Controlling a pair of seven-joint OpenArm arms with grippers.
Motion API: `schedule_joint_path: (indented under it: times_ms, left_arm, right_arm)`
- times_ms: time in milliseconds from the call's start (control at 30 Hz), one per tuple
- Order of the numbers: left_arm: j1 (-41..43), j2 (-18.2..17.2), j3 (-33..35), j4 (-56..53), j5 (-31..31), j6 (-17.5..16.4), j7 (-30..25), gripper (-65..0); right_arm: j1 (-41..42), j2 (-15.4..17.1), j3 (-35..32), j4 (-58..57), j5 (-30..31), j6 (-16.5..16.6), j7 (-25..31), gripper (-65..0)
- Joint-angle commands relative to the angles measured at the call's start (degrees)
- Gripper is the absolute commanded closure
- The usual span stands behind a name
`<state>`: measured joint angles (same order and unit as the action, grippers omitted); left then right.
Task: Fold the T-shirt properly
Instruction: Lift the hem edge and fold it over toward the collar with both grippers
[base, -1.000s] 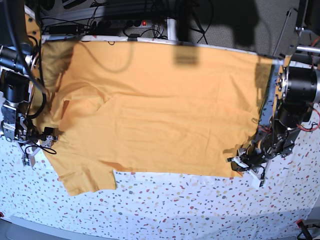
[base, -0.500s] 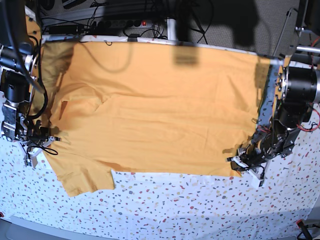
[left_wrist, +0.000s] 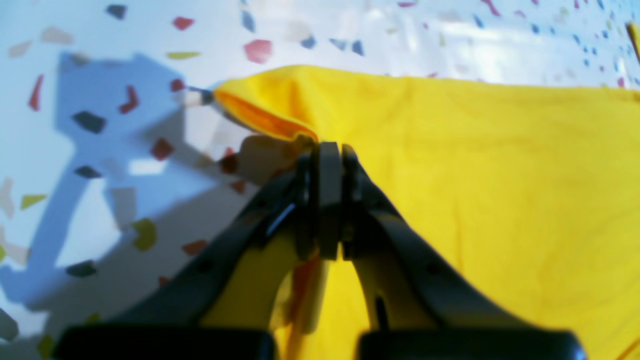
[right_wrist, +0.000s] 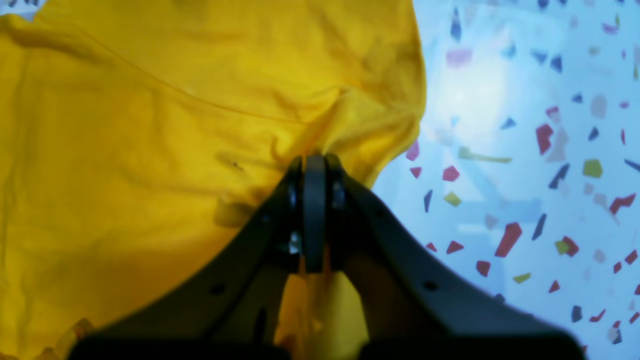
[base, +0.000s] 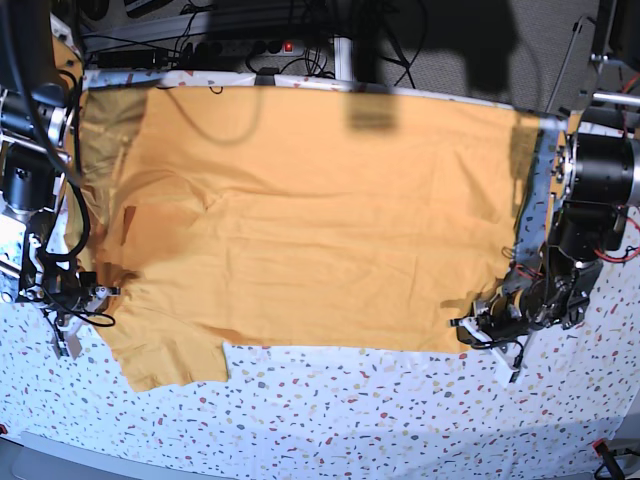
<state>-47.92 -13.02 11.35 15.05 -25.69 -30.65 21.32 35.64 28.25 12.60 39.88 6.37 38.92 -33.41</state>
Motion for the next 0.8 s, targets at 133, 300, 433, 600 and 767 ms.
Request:
schedule_joint_path:
  times_ms: [133, 300, 433, 600, 767]
  left_arm:
    - [-0.6, -1.1, -0.1, 8.9, -4.7, -0.7, 5.4, 0.0]
    - [4.4, -2.8, -0.1, 17.3, -6.1, -0.7, 8.2, 0.0]
    - [9.2, -4.6, -0.1, 24.5, -8.5, -0.7, 9.6, 0.0]
    - [14.3, -8.1, -0.1, 36.5, -11.9, -0.7, 13.0, 0.0]
    - [18.4, -10.8, -0.2, 47.4, -11.9, -0.7, 17.0, 0.0]
  right_arm:
    - [-2.6, 1.3, 0.1, 8.1, 1.6, 0.8, -0.5, 0.0]
    - [-11.0, 1.3, 0.2, 19.0, 1.6, 0.8, -0.9, 0.0]
    - [-17.2, 1.3, 1.1, 28.2, 1.6, 0.7, -1.1, 0.0]
    - [-22.8, 1.3, 6.2, 36.2, 2.2, 0.7, -2.9, 0.0]
    - [-28.3, 1.3, 12.3, 40.6, 4.9, 0.8, -3.1, 0.0]
